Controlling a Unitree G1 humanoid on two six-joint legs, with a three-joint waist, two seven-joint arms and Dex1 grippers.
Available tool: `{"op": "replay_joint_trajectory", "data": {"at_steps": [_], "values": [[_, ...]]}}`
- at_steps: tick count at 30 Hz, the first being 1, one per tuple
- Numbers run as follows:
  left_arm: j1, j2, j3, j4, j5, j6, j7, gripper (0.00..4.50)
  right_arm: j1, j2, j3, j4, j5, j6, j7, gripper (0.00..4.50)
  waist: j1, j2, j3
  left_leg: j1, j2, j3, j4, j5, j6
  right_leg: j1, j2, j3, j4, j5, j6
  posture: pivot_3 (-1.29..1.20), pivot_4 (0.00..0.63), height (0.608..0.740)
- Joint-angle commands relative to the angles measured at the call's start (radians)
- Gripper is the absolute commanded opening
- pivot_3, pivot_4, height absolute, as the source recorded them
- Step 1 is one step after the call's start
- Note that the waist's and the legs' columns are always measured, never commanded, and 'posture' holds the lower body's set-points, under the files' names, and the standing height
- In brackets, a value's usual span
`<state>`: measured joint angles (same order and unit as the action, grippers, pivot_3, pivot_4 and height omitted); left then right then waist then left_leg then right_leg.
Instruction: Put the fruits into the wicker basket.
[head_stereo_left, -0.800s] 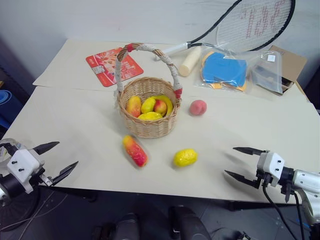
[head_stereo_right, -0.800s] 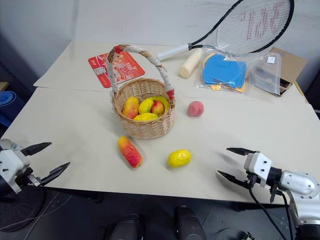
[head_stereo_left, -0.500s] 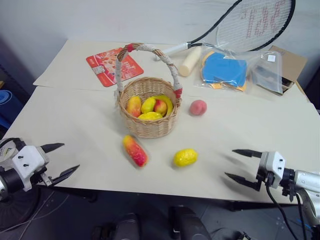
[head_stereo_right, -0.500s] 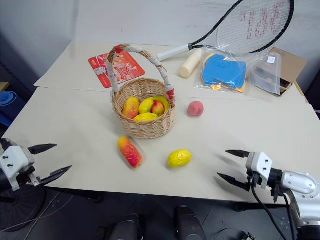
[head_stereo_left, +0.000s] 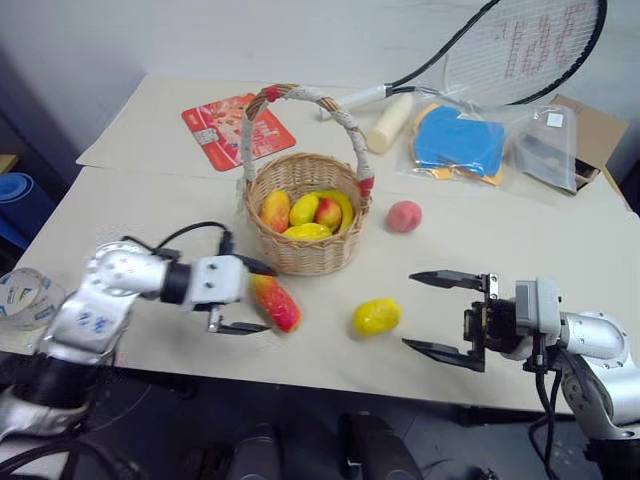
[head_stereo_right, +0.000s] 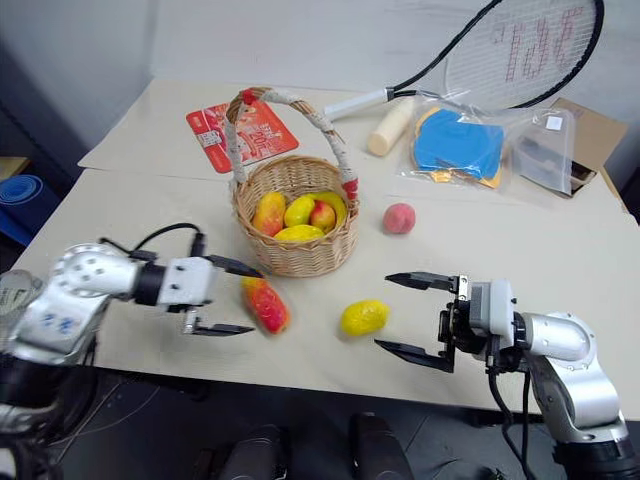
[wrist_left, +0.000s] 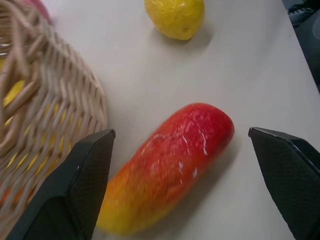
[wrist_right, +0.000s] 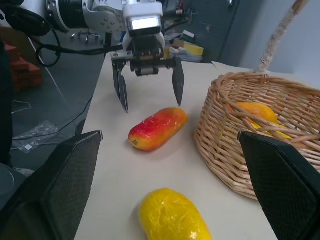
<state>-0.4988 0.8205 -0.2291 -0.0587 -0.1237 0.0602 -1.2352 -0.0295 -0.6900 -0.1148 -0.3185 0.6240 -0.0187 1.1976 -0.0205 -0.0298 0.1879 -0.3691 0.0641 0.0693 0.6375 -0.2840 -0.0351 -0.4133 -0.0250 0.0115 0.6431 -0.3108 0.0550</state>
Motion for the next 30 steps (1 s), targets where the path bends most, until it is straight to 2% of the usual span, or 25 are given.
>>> {"op": "replay_joint_trajectory", "data": {"at_steps": [1,3,4,6,9,12,13,16,19,20,22,24,28,30], "values": [[-0.040,-0.039,-0.063,0.081,0.059,-0.060,-0.022,4.50,0.015,0.017,-0.003,-0.041,-0.011,-0.006,-0.026,4.48,-0.005,0.000,0.000,0.000,0.000,0.000,0.000,0.000,0.000,0.000,0.000,0.000,0.000,0.000,0.000,0.00,0.150,0.740],[-0.062,-0.056,-0.092,0.121,0.086,-0.085,-0.040,4.50,0.023,0.026,-0.007,-0.048,-0.016,-0.004,-0.045,4.48,-0.006,0.000,0.000,-0.001,0.001,0.000,0.001,0.000,0.000,0.000,0.000,0.000,0.002,0.000,0.000,0.00,0.150,0.740],[-0.070,-0.062,-0.101,0.136,0.095,-0.092,-0.048,4.13,0.026,0.029,-0.010,-0.050,-0.017,0.000,-0.054,4.50,-0.007,0.000,0.000,-0.001,0.001,0.000,0.002,0.000,0.000,0.000,0.000,0.000,0.002,0.000,0.000,0.00,0.150,0.740],[-0.085,-0.075,-0.114,0.172,0.116,-0.111,-0.045,3.70,0.031,0.034,-0.009,-0.052,-0.023,0.001,-0.063,4.50,-0.008,0.000,0.000,0.000,0.001,0.000,0.003,0.000,0.000,0.000,0.000,0.002,0.004,0.000,0.000,0.00,0.150,0.740],[-0.093,-0.079,-0.118,0.191,0.125,-0.127,-0.057,2.80,0.042,0.041,-0.001,-0.048,-0.039,-0.010,-0.069,4.50,-0.007,0.000,0.000,0.000,0.001,0.000,0.007,-0.001,0.001,0.000,0.001,0.002,0.005,0.000,0.000,0.00,0.150,0.740],[-0.065,-0.041,-0.090,0.142,0.078,-0.090,-0.104,2.15,0.043,0.045,0.001,-0.051,-0.041,-0.007,-0.072,4.50,-0.010,0.000,0.000,0.000,0.001,0.000,0.008,-0.001,0.001,0.000,0.001,0.003,0.007,-0.001,0.000,0.00,0.150,0.740],[-0.043,-0.028,-0.024,0.064,-0.030,0.002,-0.113,2.06,0.036,0.051,-0.005,-0.051,-0.029,0.000,-0.082,4.50,-0.011,0.000,0.000,0.000,0.001,0.000,0.008,-0.001,0.001,0.000,0.001,0.004,0.007,-0.001,0.000,0.00,0.150,0.740],[-0.028,-0.031,0.140,-0.105,-0.283,0.246,-0.070,2.02,0.019,0.071,-0.024,-0.065,0.022,0.045,-0.128,4.50,-0.010,-0.001,0.001,0.000,0.003,0.000,0.009,-0.001,0.000,-0.001,0.000,0.005,0.010,-0.002,0.000,0.00,0.150,0.740],[-0.106,-0.115,0.288,-0.142,-0.429,0.394,0.121,2.02,0.018,0.097,-0.036,-0.071,0.049,0.069,-0.163,4.50,-0.002,-0.001,0.001,-0.001,0.004,-0.003,0.011,-0.001,0.000,-0.001,-0.001,0.003,0.011,-0.002,0.000,0.00,0.150,0.740],[-0.154,-0.165,0.339,-0.107,-0.437,0.424,0.235,2.02,0.012,0.106,-0.037,-0.068,0.053,0.074,-0.173,4.50,0.000,-0.001,0.001,-0.001,0.002,-0.004,0.011,-0.001,0.000,0.000,-0.001,0.002,0.011,-0.003,0.001,0.00,0.150,0.740],[-0.216,-0.219,0.378,-0.046,-0.404,0.440,0.363,2.02,0.002,0.115,-0.033,-0.063,0.051,0.078,-0.180,4.50,0.004,-0.001,0.001,0.000,0.000,-0.004,0.012,-0.001,0.000,0.001,-0.001,0.001,0.011,-0.003,0.003,0.00,0.150,0.740],[-0.265,-0.258,0.361,0.028,-0.328,0.417,0.457,2.02,-0.012,0.128,-0.022,-0.049,0.039,0.075,-0.180,4.50,0.001,-0.001,0.000,0.000,-0.002,-0.003,0.011,-0.002,0.001,0.001,-0.001,0.003,0.010,-0.002,0.005,0.00,0.150,0.740],[-0.316,-0.329,0.316,0.154,-0.290,0.398,0.485,2.02,-0.043,0.171,-0.028,-0.020,0.011,0.063,-0.240,4.50,-0.004,-0.001,0.001,0.000,-0.003,-0.002,0.012,-0.002,0.001,0.001,0.000,0.003,0.010,-0.002,0.005,0.00,0.150,0.740],[-0.334,-0.346,0.301,0.215,-0.269,0.387,0.484,2.70,-0.061,0.198,-0.045,-0.004,0.007,0.064,-0.281,4.50,-0.006,-0.001,0.001,0.000,-0.002,-0.002,0.012,-0.002,0.000,0.000,0.000,0.003,0.010,-0.002,0.005,0.00,0.150,0.740]]}}
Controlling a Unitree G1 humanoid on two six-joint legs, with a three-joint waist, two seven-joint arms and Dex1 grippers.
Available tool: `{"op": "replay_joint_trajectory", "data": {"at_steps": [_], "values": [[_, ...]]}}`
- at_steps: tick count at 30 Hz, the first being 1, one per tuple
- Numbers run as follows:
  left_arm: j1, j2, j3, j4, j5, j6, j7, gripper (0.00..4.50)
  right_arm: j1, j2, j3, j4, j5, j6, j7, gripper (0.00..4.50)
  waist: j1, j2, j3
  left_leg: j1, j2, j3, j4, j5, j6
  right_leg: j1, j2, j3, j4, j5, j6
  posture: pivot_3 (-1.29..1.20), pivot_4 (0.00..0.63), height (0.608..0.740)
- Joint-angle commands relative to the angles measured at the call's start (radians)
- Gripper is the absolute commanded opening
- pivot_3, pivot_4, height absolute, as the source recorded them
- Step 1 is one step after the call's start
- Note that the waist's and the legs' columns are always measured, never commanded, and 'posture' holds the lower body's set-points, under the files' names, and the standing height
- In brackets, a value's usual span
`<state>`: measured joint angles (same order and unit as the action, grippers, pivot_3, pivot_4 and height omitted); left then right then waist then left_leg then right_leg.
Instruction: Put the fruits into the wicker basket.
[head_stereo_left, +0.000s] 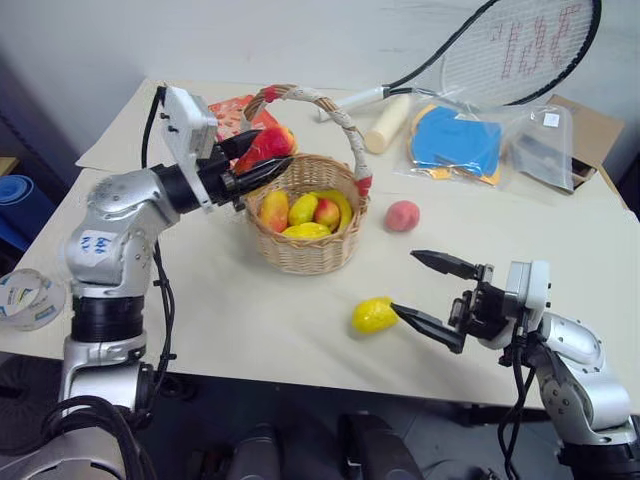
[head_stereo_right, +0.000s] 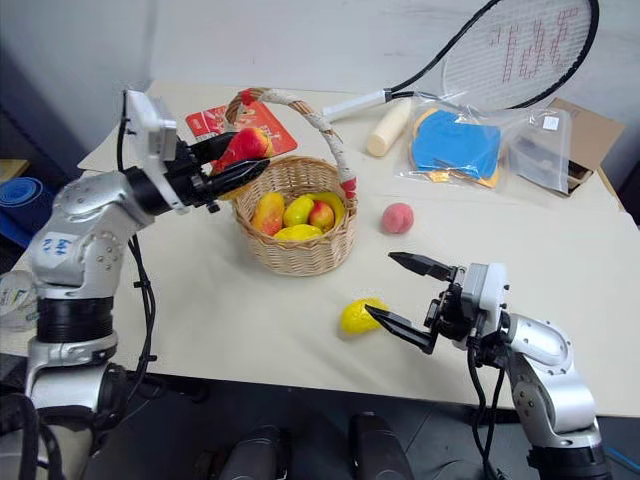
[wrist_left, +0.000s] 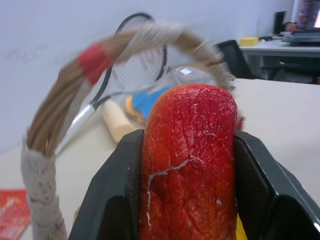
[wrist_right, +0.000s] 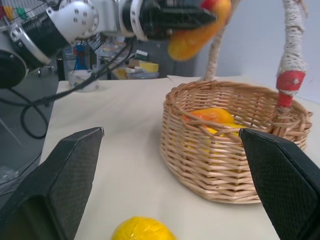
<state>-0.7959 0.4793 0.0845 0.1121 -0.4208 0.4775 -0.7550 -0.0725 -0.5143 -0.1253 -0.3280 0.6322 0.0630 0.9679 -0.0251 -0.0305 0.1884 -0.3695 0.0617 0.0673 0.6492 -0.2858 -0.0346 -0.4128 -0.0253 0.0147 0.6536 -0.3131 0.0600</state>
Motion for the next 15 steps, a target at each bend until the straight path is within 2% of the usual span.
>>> {"op": "replay_joint_trajectory", "data": {"at_steps": [1,6,8,11,15], "values": [[-0.044,-0.008,-0.017,0.066,0.038,-0.041,0.007,2.98,-0.025,0.031,-0.039,0.011,-0.003,-0.019,-0.063,4.50,-0.002,0.000,0.000,0.000,0.000,0.000,0.000,0.000,0.000,0.000,0.000,0.000,0.000,0.000,0.000,0.00,0.150,0.740],[-0.023,0.009,0.001,0.043,0.028,-0.073,-0.026,4.44,-0.039,0.011,-0.069,0.027,-0.005,-0.023,-0.058,4.50,-0.002,0.000,0.000,0.000,0.002,0.002,-0.001,0.000,-0.001,-0.001,0.000,0.002,0.000,0.000,0.000,0.00,0.150,0.740],[0.012,0.044,0.015,-0.002,0.009,-0.083,-0.071,4.47,-0.038,-0.016,-0.086,0.046,-0.017,-0.057,-0.008,4.50,-0.003,0.000,0.000,0.000,0.002,0.002,-0.001,0.000,-0.001,-0.001,-0.001,0.002,0.000,0.000,0.000,0.00,0.150,0.740],[0.109,0.159,0.063,-0.106,-0.025,-0.102,-0.179,4.47,-0.016,-0.163,-0.088,0.167,-0.115,-0.239,0.232,4.50,-0.005,0.001,0.001,0.001,0.002,0.004,-0.002,-0.001,-0.002,-0.001,-0.001,0.004,0.000,0.000,0.000,0.00,0.150,0.740],[0.293,0.335,0.149,-0.253,-0.128,-0.089,-0.387,4.47,-0.006,-0.260,-0.136,0.372,-0.146,-0.357,0.348,4.50,-0.007,0.001,0.001,0.002,0.003,0.006,-0.001,-0.001,-0.001,-0.001,0.000,0.005,-0.001,0.000,-0.001,0.00,0.150,0.740]]}}
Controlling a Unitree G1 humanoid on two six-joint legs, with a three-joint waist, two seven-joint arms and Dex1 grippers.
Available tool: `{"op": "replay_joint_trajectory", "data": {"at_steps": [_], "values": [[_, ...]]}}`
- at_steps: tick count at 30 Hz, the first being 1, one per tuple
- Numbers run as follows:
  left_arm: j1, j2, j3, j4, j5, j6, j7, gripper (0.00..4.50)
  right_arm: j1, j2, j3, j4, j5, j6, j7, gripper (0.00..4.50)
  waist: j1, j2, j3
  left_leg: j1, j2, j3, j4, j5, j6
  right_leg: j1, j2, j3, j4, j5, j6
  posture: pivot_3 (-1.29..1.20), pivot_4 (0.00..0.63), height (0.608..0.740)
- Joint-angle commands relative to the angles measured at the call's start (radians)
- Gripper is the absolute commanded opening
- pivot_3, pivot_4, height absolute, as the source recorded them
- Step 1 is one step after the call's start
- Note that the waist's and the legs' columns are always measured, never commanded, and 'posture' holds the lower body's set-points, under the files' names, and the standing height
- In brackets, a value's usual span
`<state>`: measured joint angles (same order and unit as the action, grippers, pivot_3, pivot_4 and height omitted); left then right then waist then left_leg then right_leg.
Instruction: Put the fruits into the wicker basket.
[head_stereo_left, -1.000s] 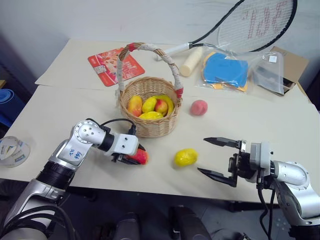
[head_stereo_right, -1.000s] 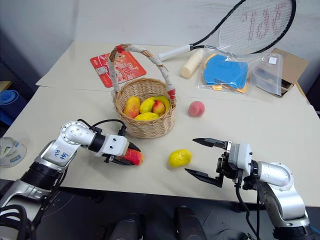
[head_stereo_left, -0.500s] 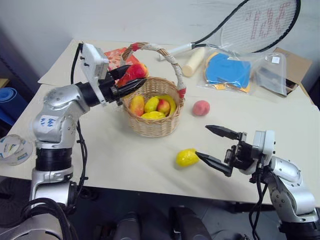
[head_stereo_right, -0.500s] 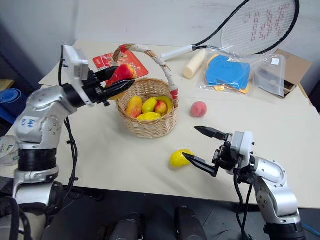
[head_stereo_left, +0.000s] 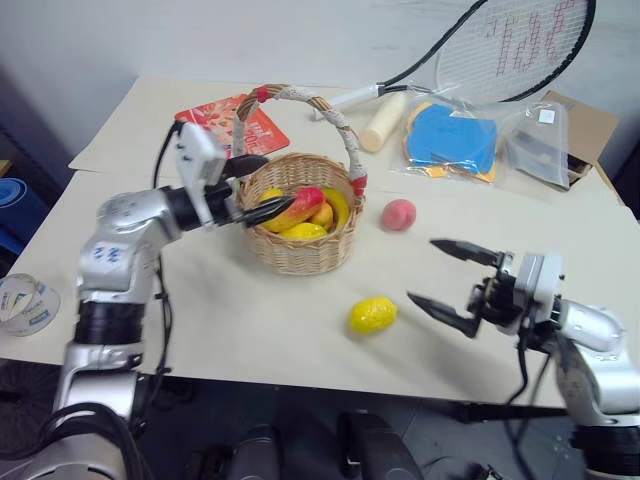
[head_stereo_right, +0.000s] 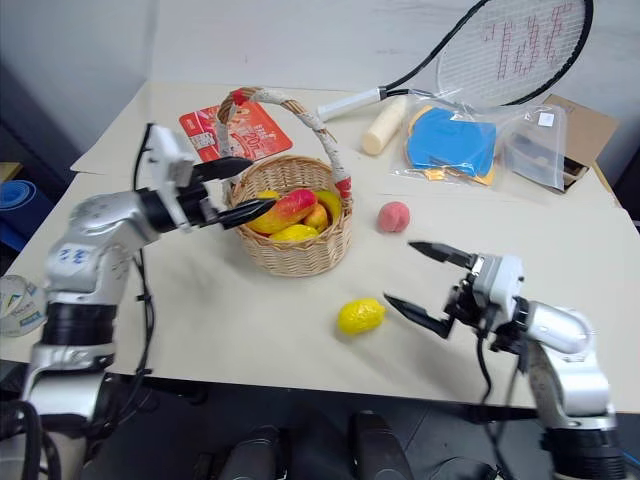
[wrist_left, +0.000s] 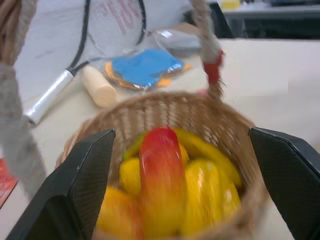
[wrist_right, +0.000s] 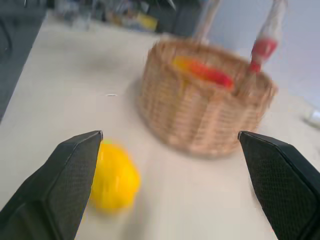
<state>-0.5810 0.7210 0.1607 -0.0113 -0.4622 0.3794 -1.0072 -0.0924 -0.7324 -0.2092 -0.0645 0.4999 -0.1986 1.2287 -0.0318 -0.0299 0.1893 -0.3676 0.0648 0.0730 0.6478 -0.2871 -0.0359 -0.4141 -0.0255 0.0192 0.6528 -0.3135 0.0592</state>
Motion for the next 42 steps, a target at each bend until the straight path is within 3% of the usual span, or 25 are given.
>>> {"op": "replay_joint_trajectory", "data": {"at_steps": [1,5,10,16,21,23,26,30,33,37,42], "values": [[0.141,0.148,0.101,-0.176,-0.121,0.050,-0.183,4.47,0.031,-0.062,-0.060,0.171,-0.023,-0.142,0.135,4.50,0.001,0.000,0.000,0.000,0.000,0.001,0.000,0.000,0.000,0.000,0.000,0.000,0.000,0.000,0.000,0.00,0.150,0.740],[0.336,0.265,0.198,-0.303,-0.194,0.099,-0.291,4.47,0.068,-0.098,-0.052,0.290,-0.036,-0.212,0.231,4.50,0.006,0.000,0.000,0.001,0.001,0.004,0.000,-0.001,0.001,0.001,-0.002,-0.001,-0.001,-0.001,-0.001,0.00,0.150,0.740],[0.552,0.225,0.278,-0.315,-0.101,-0.126,-0.334,4.47,0.067,-0.089,0.035,0.203,-0.034,-0.120,0.246,4.50,-0.001,0.000,0.000,0.009,0.002,0.007,-0.002,-0.002,0.003,0.004,-0.003,0.007,0.000,-0.001,-0.001,0.00,0.150,0.740],[0.633,0.134,0.274,-0.295,-0.043,-0.235,-0.252,4.47,-0.192,-0.018,0.283,0.010,-0.142,0.148,0.136,4.50,-0.024,0.000,0.001,0.014,0.007,0.016,-0.003,-0.003,0.001,0.003,0.000,0.014,0.001,-0.001,-0.003,0.00,0.150,0.740],[0.636,0.120,0.238,-0.338,-0.050,-0.211,-0.198,4.47,-0.418,0.093,0.471,0.099,-0.348,0.267,0.027,4.50,-0.021,-0.001,0.001,0.012,0.008,0.016,-0.002,-0.008,0.001,0.000,0.000,0.014,0.002,-0.001,-0.003,0.00,0.150,0.740],[0.646,0.120,0.231,-0.352,-0.053,-0.201,-0.184,4.47,-0.464,0.110,0.526,0.142,-0.395,0.260,0.048,4.50,-0.020,-0.001,0.001,0.010,0.008,0.018,-0.002,-0.009,0.002,-0.002,0.000,0.014,0.001,-0.001,-0.003,0.00,0.150,0.740],[0.667,0.117,0.235,-0.374,-0.062,-0.193,-0.166,4.50,-0.502,0.125,0.561,0.189,-0.420,0.240,0.066,3.88,-0.020,-0.001,0.001,0.007,0.008,0.020,0.000,-0.011,0.005,-0.004,-0.001,0.015,0.000,-0.001,-0.003,0.00,0.150,0.740],[0.737,0.115,0.287,-0.420,-0.093,-0.166,-0.148,4.50,-0.517,0.107,0.552,0.186,-0.385,0.245,0.138,2.74,-0.024,-0.001,0.001,0.005,0.007,0.021,0.000,-0.012,0.006,-0.006,-0.002,0.016,-0.001,-0.001,-0.003,0.00,0.150,0.740],[0.761,0.094,0.319,-0.446,-0.120,-0.138,-0.097,4.50,-0.526,0.148,0.472,0.125,-0.243,0.328,0.151,2.71,-0.025,-0.001,0.001,0.000,0.008,0.022,0.001,-0.012,0.005,-0.011,-0.001,0.016,0.001,-0.001,-0.002,0.00,0.150,0.740],[0.726,0.013,0.372,-0.494,-0.246,-0.038,0.069,4.50,-0.610,0.303,0.390,0.003,-0.069,0.553,-0.010,2.71,-0.038,-0.001,0.001,0.000,0.010,0.021,0.001,-0.010,0.002,-0.014,0.001,0.017,0.008,-0.001,-0.003,0.00,0.150,0.740],[0.698,-0.073,0.405,-0.534,-0.329,0.021,0.237,4.50,-0.746,0.547,0.355,0.092,-0.180,0.555,-0.396,2.71,-0.052,-0.002,0.000,0.001,0.011,0.019,0.001,-0.008,0.000,-0.014,0.002,0.016,0.010,0.000,-0.004,0.00,0.150,0.740]]}}
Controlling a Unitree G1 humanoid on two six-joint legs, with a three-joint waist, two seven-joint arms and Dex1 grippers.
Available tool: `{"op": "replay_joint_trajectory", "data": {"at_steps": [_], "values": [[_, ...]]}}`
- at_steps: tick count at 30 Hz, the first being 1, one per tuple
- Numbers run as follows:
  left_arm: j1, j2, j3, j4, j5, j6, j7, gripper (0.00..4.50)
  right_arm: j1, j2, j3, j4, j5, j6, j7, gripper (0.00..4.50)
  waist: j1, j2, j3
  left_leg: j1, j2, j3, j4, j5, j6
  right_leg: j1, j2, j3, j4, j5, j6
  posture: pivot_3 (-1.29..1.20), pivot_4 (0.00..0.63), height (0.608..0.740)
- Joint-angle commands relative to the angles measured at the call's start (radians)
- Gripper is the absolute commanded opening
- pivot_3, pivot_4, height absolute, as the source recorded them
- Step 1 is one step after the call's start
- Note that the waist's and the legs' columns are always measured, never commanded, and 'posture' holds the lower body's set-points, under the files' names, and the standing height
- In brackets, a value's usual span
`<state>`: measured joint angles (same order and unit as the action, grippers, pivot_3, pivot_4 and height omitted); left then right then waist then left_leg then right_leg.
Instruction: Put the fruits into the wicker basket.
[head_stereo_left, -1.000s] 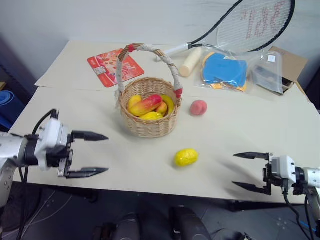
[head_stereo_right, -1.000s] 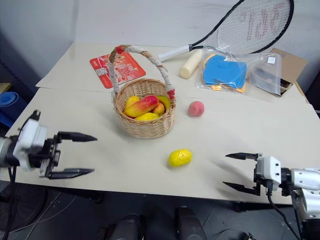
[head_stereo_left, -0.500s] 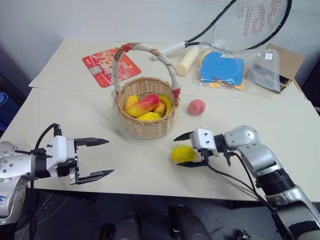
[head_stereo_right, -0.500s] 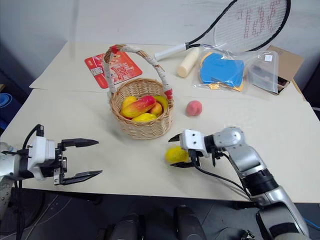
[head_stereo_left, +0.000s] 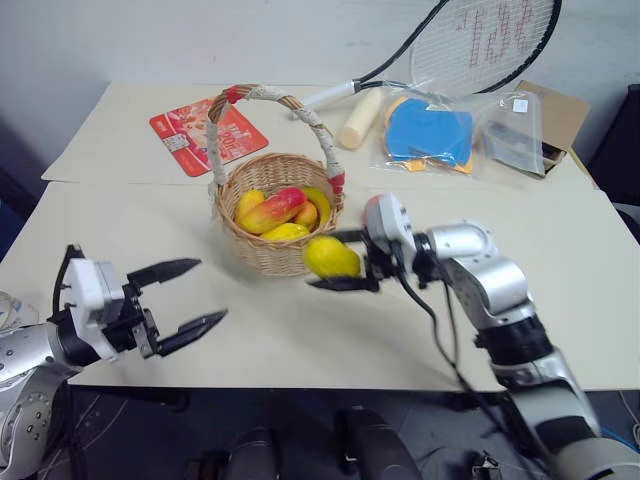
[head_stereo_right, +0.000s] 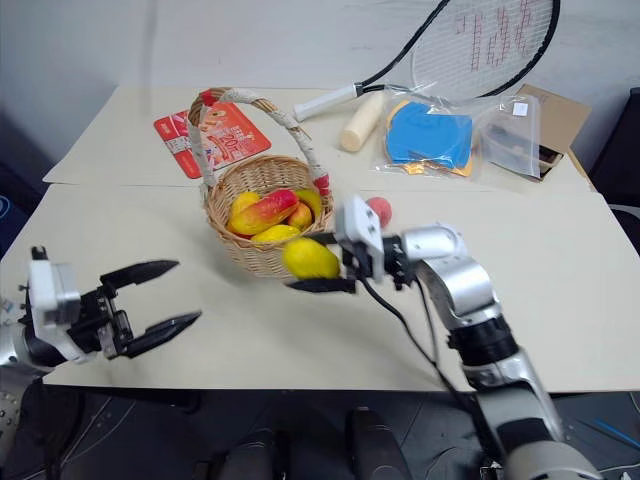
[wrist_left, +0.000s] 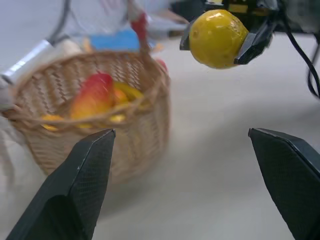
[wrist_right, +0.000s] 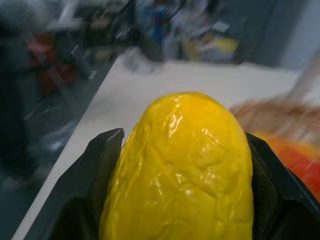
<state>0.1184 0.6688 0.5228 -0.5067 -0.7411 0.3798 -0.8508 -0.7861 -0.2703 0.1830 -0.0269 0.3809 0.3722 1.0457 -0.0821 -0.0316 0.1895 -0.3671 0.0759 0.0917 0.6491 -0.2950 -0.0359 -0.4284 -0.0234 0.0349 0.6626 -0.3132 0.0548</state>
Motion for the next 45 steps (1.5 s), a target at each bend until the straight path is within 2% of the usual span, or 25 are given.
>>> {"op": "replay_joint_trajectory", "data": {"at_steps": [1,5,7,11,13,18,20,24,28,31,33,36,39,43,45], "values": [[-0.001,-0.027,0.042,-0.044,-0.055,0.025,0.096,4.50,-0.068,0.111,-0.041,0.078,-0.080,-0.026,-0.259,2.71,-0.003,0.000,0.000,0.000,0.000,0.000,-0.001,0.000,0.000,0.000,0.000,0.000,-0.001,0.000,0.000,0.00,0.150,0.740],[0.041,-0.050,0.029,-0.088,-0.048,0.020,0.126,4.50,-0.097,0.183,0.017,0.163,-0.241,-0.044,-0.472,2.71,-0.001,-0.002,-0.001,-0.004,-0.001,0.001,0.000,0.000,0.000,-0.002,-0.002,0.000,-0.004,0.000,0.000,0.00,0.150,0.740],[0.058,-0.053,0.031,-0.098,-0.046,0.017,0.134,4.50,-0.084,0.182,0.060,0.176,-0.285,-0.051,-0.477,2.71,-0.003,-0.002,-0.001,-0.005,-0.002,0.002,0.000,-0.001,0.000,-0.003,-0.003,0.001,-0.004,0.000,0.000,0.00,0.150,0.740],[0.063,-0.039,0.047,-0.093,-0.050,0.014,0.131,4.50,-0.084,0.165,0.062,0.173,-0.295,-0.065,-0.459,4.01,-0.003,-0.002,-0.001,-0.005,-0.003,0.003,-0.001,-0.002,0.002,-0.003,-0.003,0.001,-0.006,0.000,0.000,0.00,0.150,0.740],[0.066,-0.026,0.056,-0.089,-0.058,0.018,0.122,4.50,-0.067,0.155,0.052,0.137,-0.242,-0.103,-0.381,4.48,-0.003,-0.002,-0.001,-0.005,-0.002,0.002,-0.001,-0.002,0.002,-0.003,-0.003,0.001,-0.006,0.000,0.000,0.00,0.150,0.740],[0.050,0.002,0.057,-0.066,-0.059,0.012,0.100,4.50,0.042,0.123,-0.006,0.055,-0.083,-0.282,-0.170,4.48,-0.002,-0.002,-0.001,-0.003,-0.002,0.002,-0.001,-0.002,0.002,-0.001,-0.002,0.000,-0.005,0.000,0.000,0.00,0.150,0.740],[0.035,0.017,0.065,-0.050,-0.054,0.010,0.091,4.50,0.122,0.057,-0.034,-0.009,-0.006,-0.303,-0.053,4.48,0.001,-0.002,-0.001,-0.003,-0.002,0.002,-0.001,-0.002,0.002,-0.001,-0.002,0.000,-0.005,0.000,0.001,0.00,0.150,0.740],[0.026,0.045,0.084,-0.039,-0.067,0.017,0.073,4.50,0.291,-0.090,-0.151,-0.096,0.107,-0.256,0.025,4.48,0.007,-0.002,-0.001,-0.004,-0.003,0.001,-0.001,-0.002,0.002,0.000,-0.003,0.000,-0.007,0.001,0.002,0.00,0.150,0.740],[-0.003,0.068,0.082,-0.040,-0.083,0.030,0.068,4.50,0.462,-0.235,-0.317,0.017,0.063,-0.349,-0.003,4.48,0.026,-0.003,-0.002,-0.003,-0.004,0.002,-0.001,-0.002,0.003,0.002,-0.003,0.001,-0.010,0.001,0.002,0.00,0.150,0.740],[-0.101,0.099,0.068,-0.038,-0.164,0.098,0.120,4.50,0.583,-0.328,-0.451,0.257,-0.019,-0.522,-0.050,4.48,0.034,-0.004,-0.002,-0.003,-0.009,0.002,-0.001,-0.002,0.004,0.002,-0.003,0.001,-0.010,0.001,0.003,0.00,0.150,0.740],[-0.153,0.131,0.061,-0.040,-0.202,0.142,0.136,4.50,0.626,-0.355,-0.477,0.343,-0.047,-0.587,-0.066,4.48,0.037,-0.004,-0.002,-0.002,-0.010,0.002,0.000,-0.002,0.004,0.003,-0.002,0.001,-0.010,0.001,0.003,0.00,0.150,0.740],[-0.217,0.194,0.044,-0.033,-0.232,0.195,0.135,4.50,0.647,-0.371,-0.503,0.448,-0.076,-0.659,-0.097,4.48,0.019,-0.003,-0.001,0.000,-0.009,0.003,-0.002,-0.002,0.004,0.003,-0.001,0.004,-0.009,0.001,0.003,0.00,0.150,0.740],[-0.274,0.260,0.002,-0.014,-0.239,0.247,0.107,4.50,0.601,-0.363,-0.511,0.523,-0.073,-0.690,-0.129,4.48,-0.003,-0.003,-0.001,0.002,-0.009,0.003,-0.002,-0.001,0.003,0.002,0.001,0.008,-0.007,0.002,0.004,0.00,0.150,0.740],[-0.305,0.284,-0.040,0.018,-0.208,0.260,0.079,4.50,0.464,-0.335,-0.455,0.516,-0.038,-0.639,-0.086,4.48,-0.012,-0.002,0.000,0.006,-0.010,0.004,-0.003,0.000,0.001,0.003,0.004,0.013,-0.006,0.002,0.004,0.00,0.150,0.740],[-0.316,0.278,-0.055,0.030,-0.195,0.257,0.078,4.50,0.380,-0.327,-0.413,0.512,-0.051,-0.616,-0.062,4.48,-0.014,-0.002,0.000,0.008,-0.009,0.003,-0.003,-0.001,-0.002,0.003,0.012,0.021,-0.005,0.003,0.005,0.00,0.150,0.740]]}}
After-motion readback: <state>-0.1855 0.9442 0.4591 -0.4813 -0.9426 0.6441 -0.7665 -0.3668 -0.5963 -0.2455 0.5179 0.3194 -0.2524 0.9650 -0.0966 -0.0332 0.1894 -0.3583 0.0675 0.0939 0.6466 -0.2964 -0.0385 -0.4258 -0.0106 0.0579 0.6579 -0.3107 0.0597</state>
